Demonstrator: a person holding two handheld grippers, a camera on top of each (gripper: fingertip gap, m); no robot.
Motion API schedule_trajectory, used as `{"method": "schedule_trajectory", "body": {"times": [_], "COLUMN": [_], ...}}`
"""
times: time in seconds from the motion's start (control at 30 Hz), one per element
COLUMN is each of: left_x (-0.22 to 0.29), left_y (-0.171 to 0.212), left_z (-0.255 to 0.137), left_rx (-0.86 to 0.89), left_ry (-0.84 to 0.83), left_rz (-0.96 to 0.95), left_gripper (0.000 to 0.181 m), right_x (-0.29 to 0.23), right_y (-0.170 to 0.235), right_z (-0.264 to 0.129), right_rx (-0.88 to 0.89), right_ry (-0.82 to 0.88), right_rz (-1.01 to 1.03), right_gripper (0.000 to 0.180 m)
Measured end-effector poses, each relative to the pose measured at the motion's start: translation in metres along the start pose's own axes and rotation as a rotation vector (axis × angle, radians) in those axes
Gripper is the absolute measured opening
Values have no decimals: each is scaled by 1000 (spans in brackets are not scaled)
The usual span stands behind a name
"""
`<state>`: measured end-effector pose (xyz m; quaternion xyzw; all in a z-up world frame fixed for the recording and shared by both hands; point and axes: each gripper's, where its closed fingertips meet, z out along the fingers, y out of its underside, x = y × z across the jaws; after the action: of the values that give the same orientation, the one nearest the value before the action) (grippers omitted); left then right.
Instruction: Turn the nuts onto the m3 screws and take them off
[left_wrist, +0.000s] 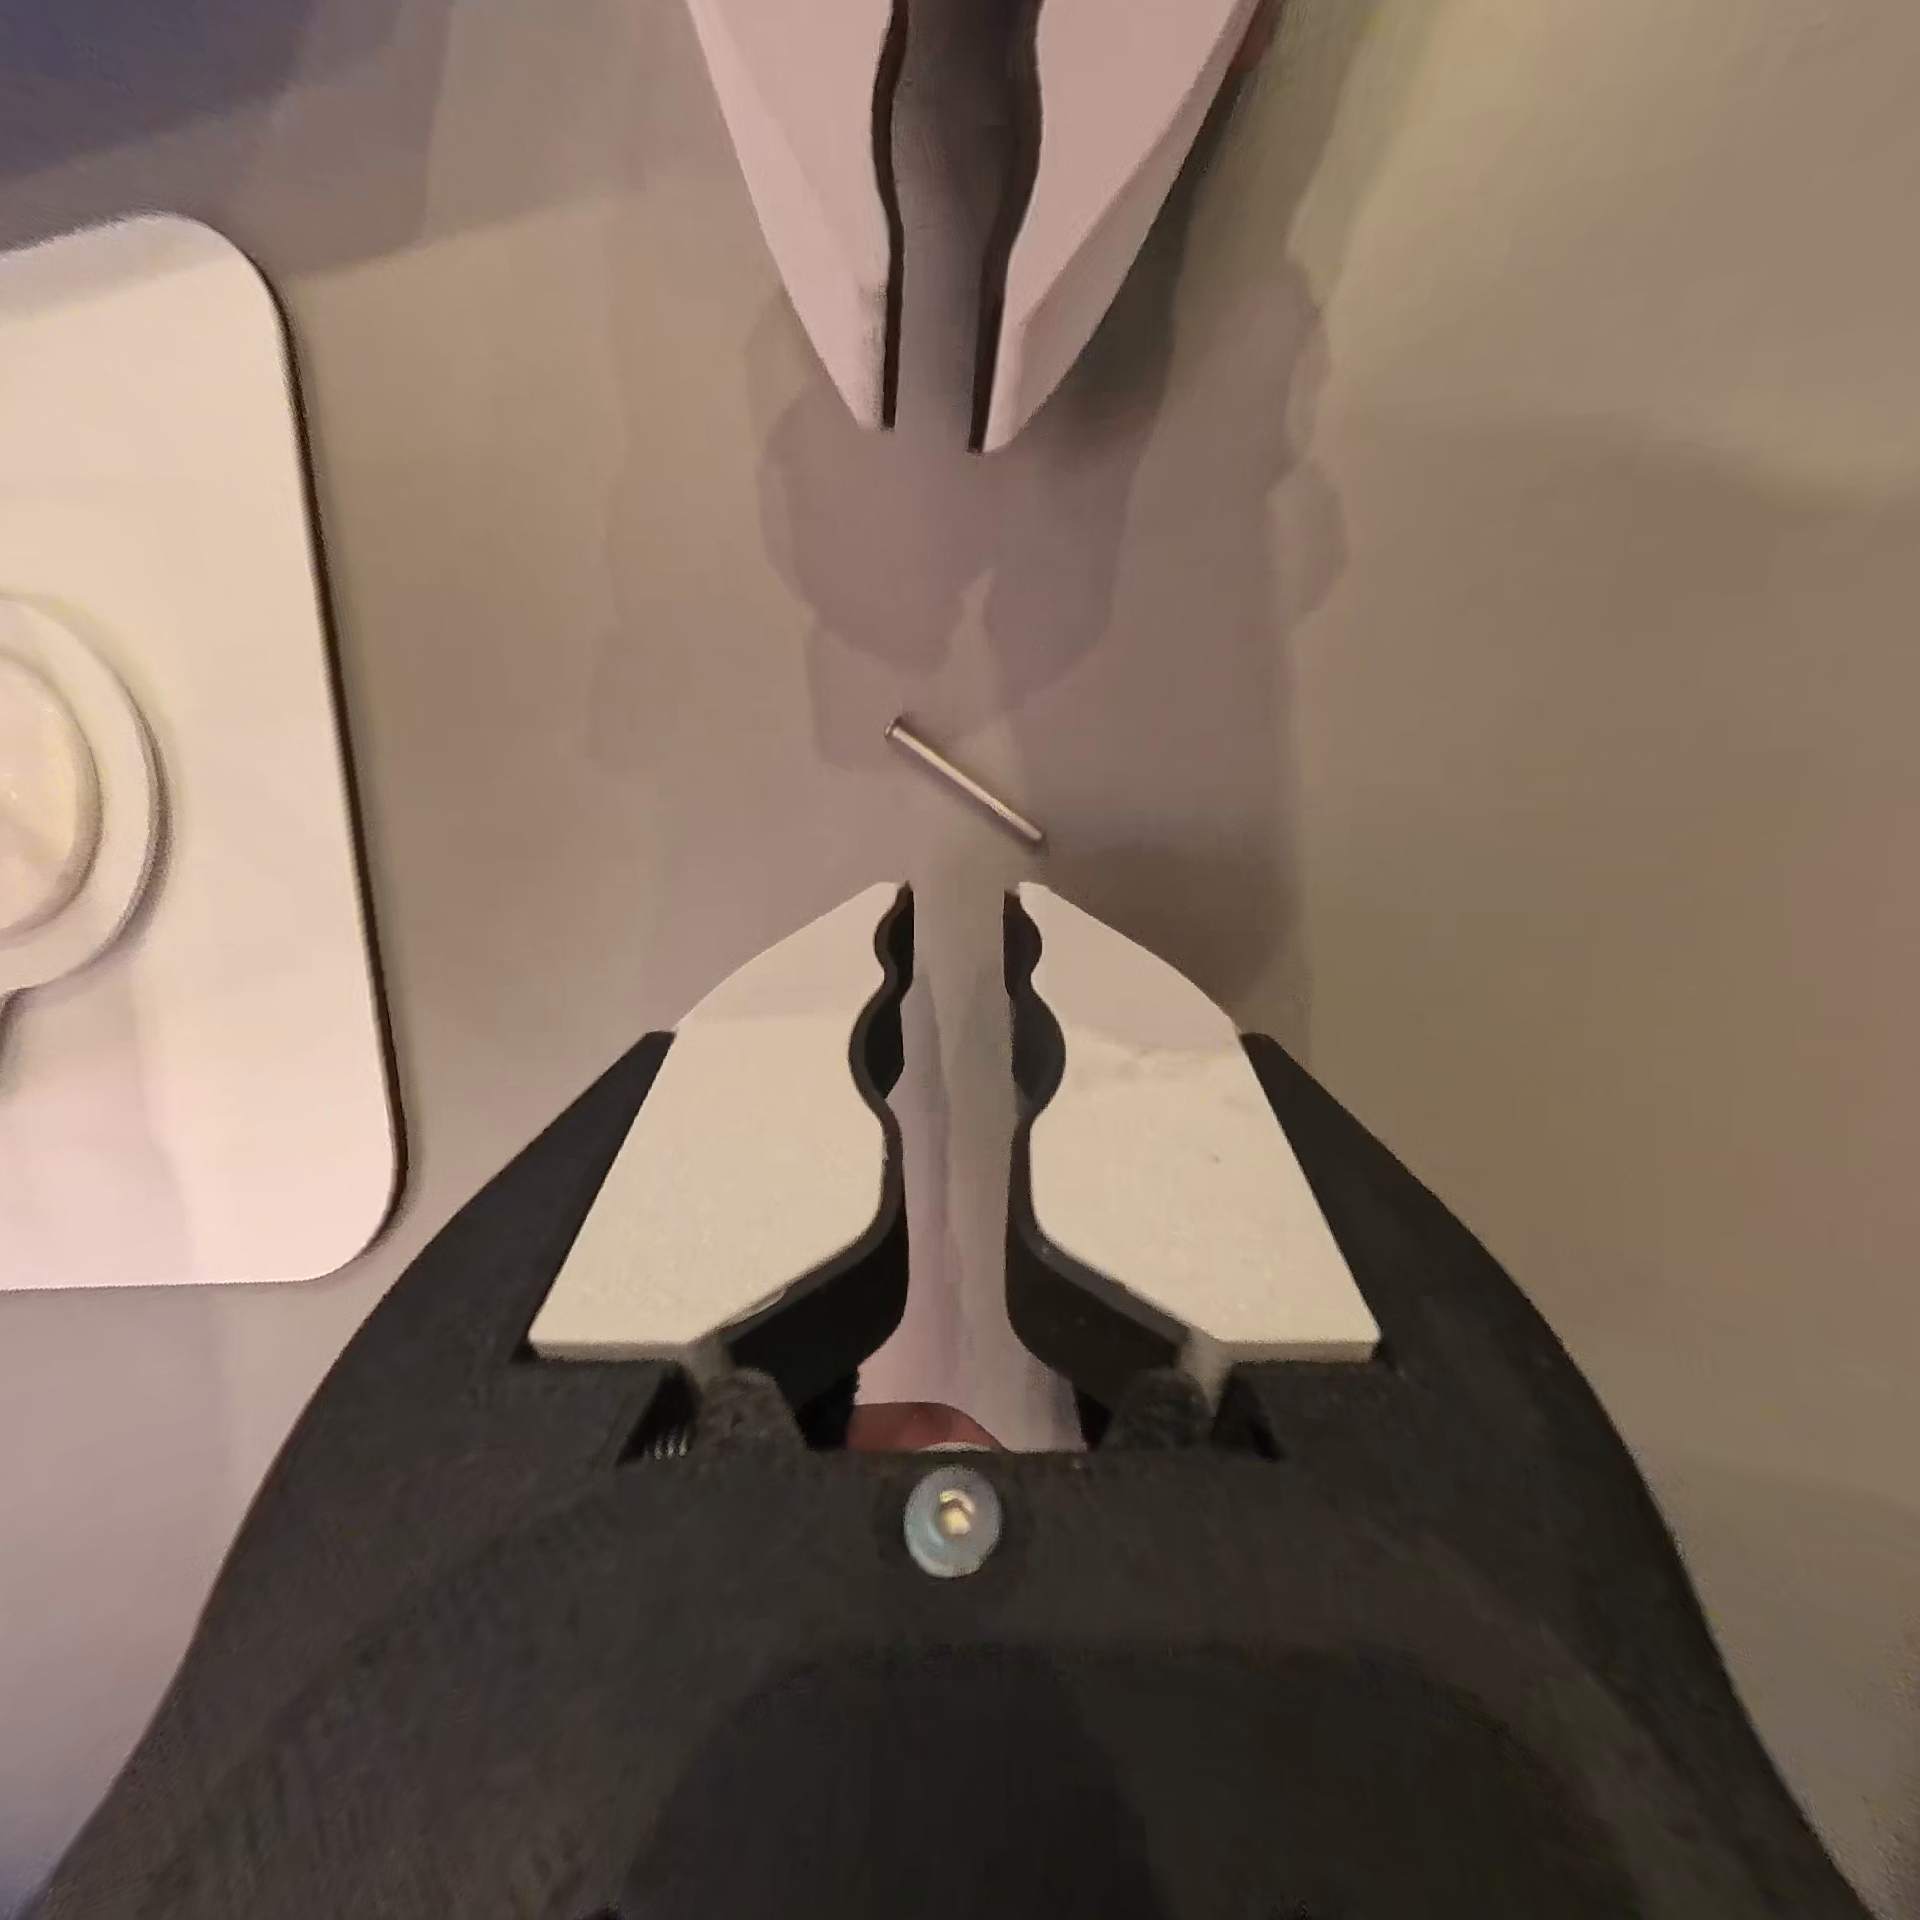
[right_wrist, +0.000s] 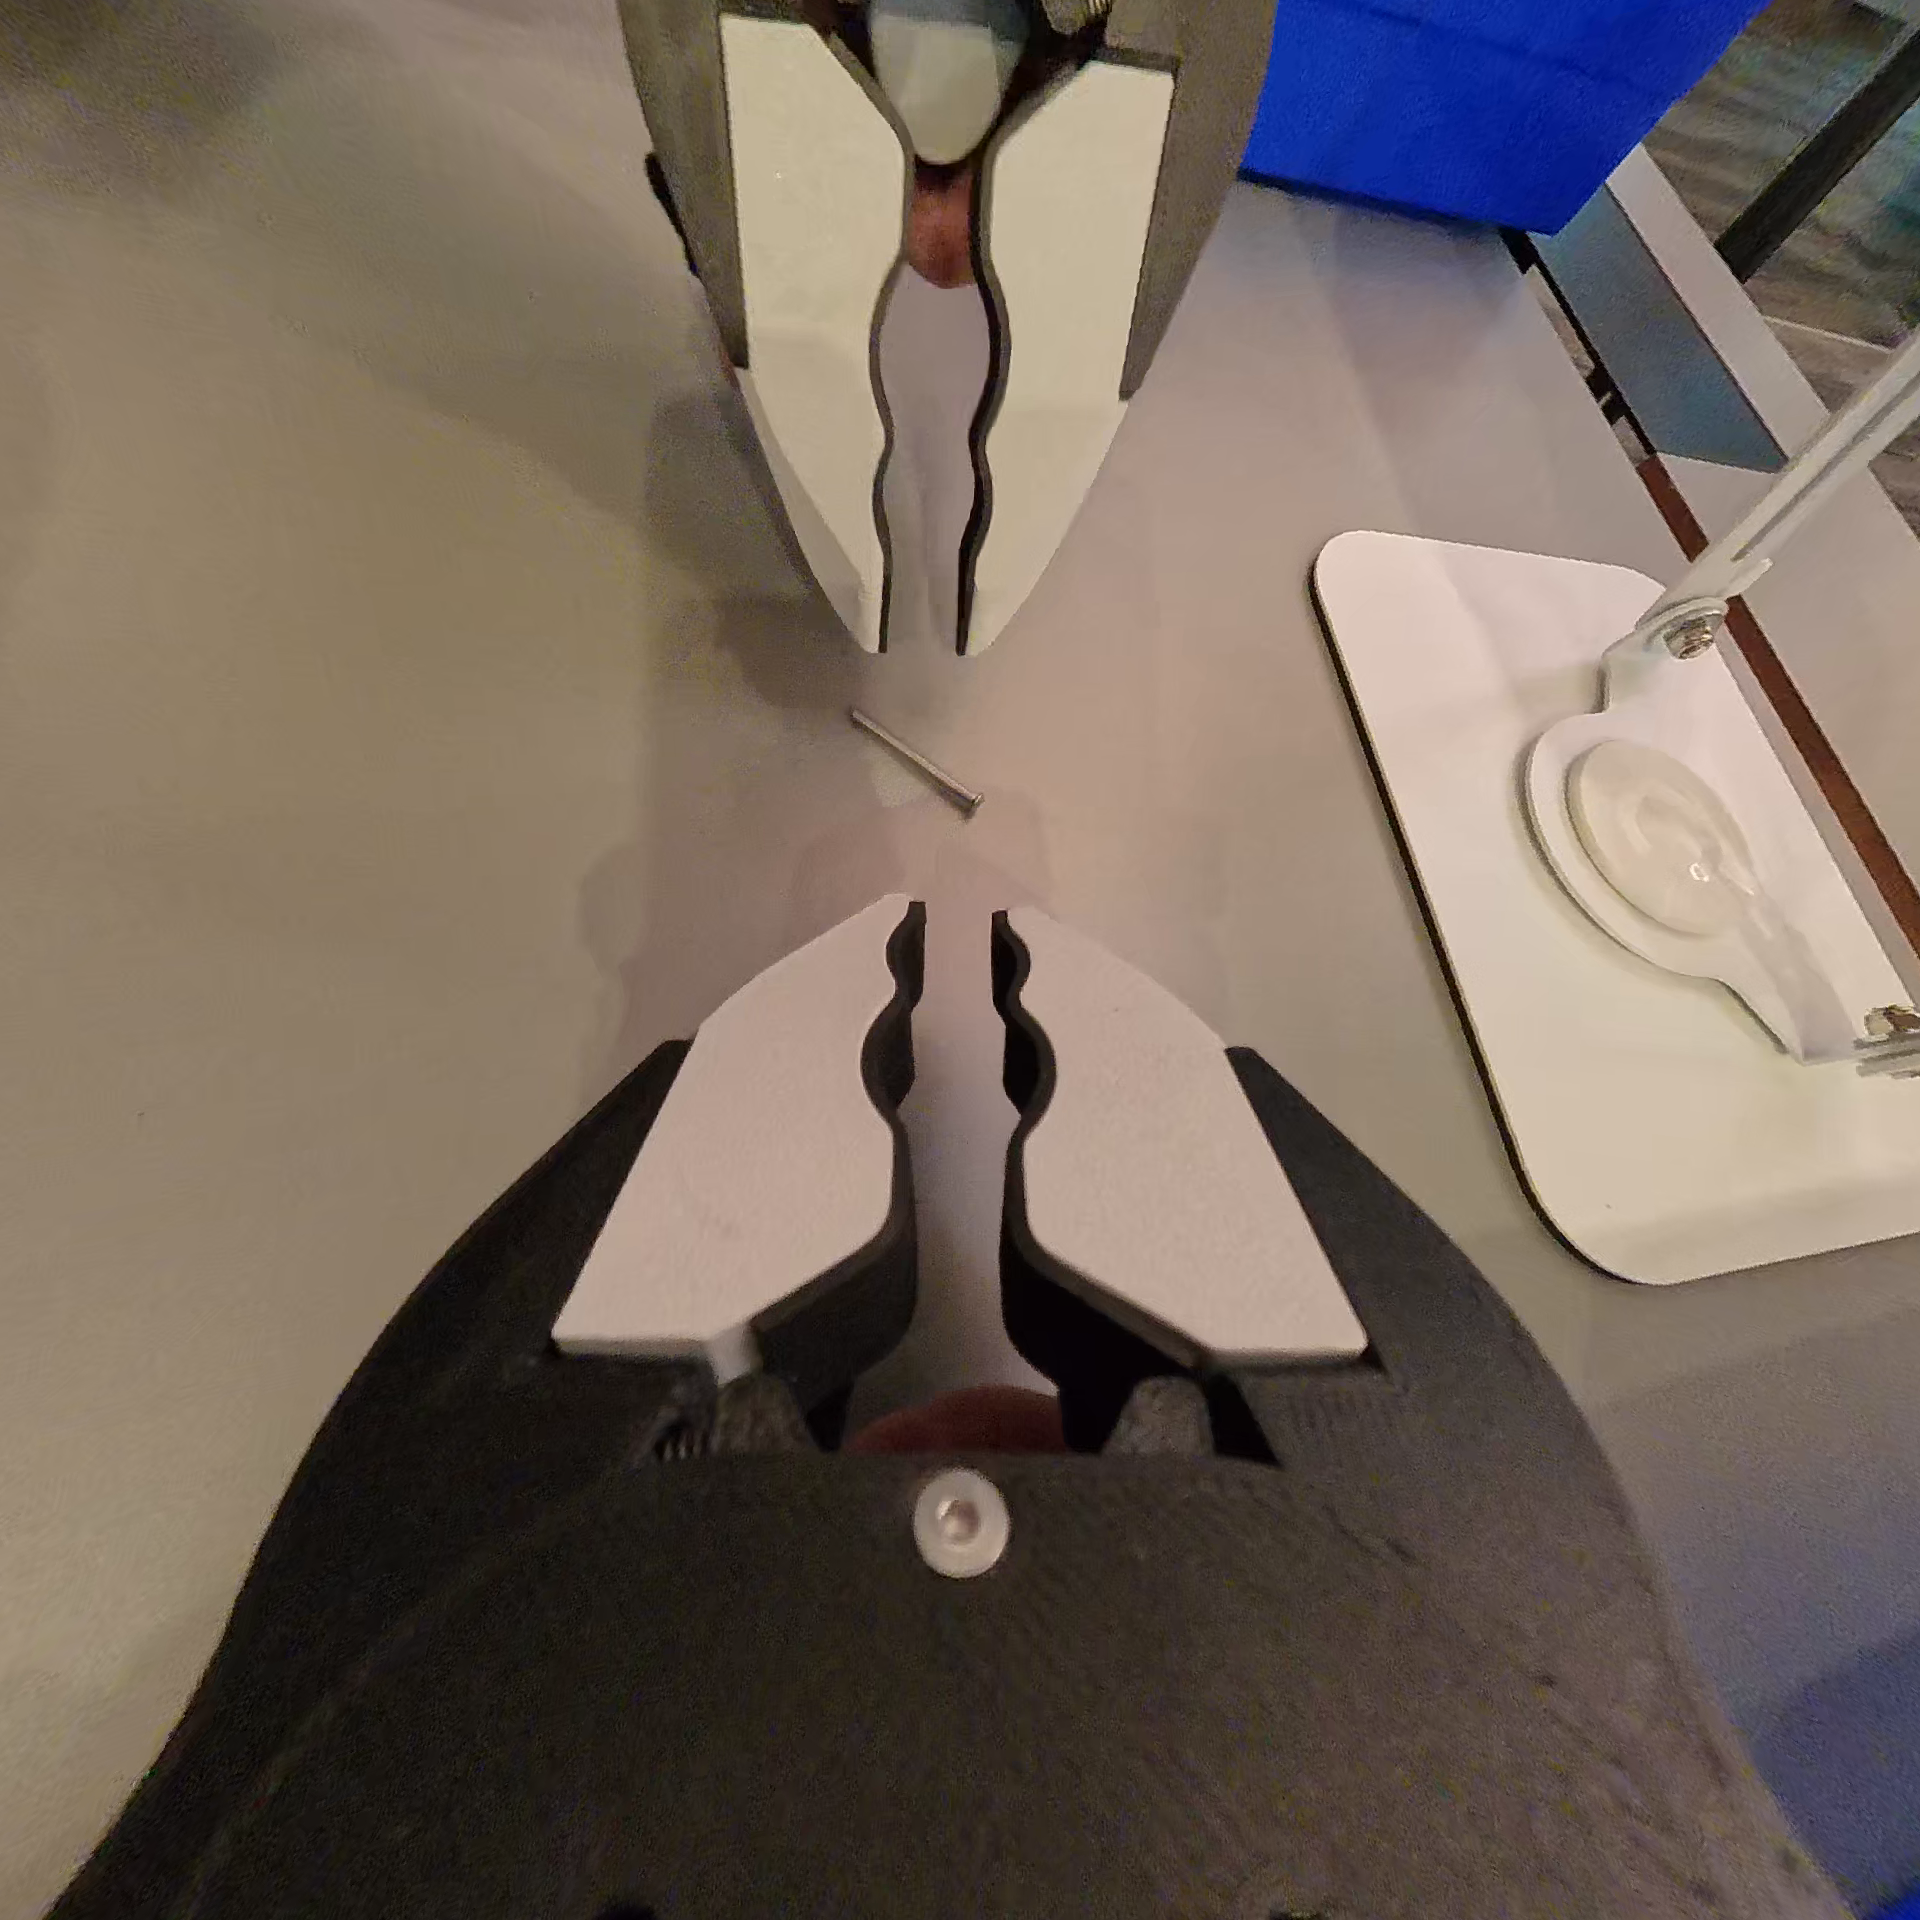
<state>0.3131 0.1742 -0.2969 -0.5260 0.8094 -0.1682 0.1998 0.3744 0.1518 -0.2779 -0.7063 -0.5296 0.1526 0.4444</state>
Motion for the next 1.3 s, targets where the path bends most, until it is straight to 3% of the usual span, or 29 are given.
{"method": "schedule_trajectory", "body": {"times": [0.27, 0.67, 0.97, 1.17, 1.3], "left_x": [-3, -10, -17, -19, -29], "left_y": [-5, -32, -22, -8, -5], "left_z": [12, 18, 5, 12, 12], "left_rx": [-7, 16, 23, -64, -132], "left_ry": [7, -192, -86, 9, 62], "left_rz": [64, 224, 217, 365, 462], "left_gripper": [16, 43, 40, 28, 33], "right_x": [0, 0, 0, -1, -2], "right_y": [1, 1, 3, 3, 4], "right_z": [1, 1, 3, 4, 4], "right_rx": [-9, -5, -26, -28, -32], "right_ry": [1, -2, -16, -18, -22], "right_rz": [-7, -7, 10, 4, -4], "right_gripper": [12, 11, 10, 10, 10]}}
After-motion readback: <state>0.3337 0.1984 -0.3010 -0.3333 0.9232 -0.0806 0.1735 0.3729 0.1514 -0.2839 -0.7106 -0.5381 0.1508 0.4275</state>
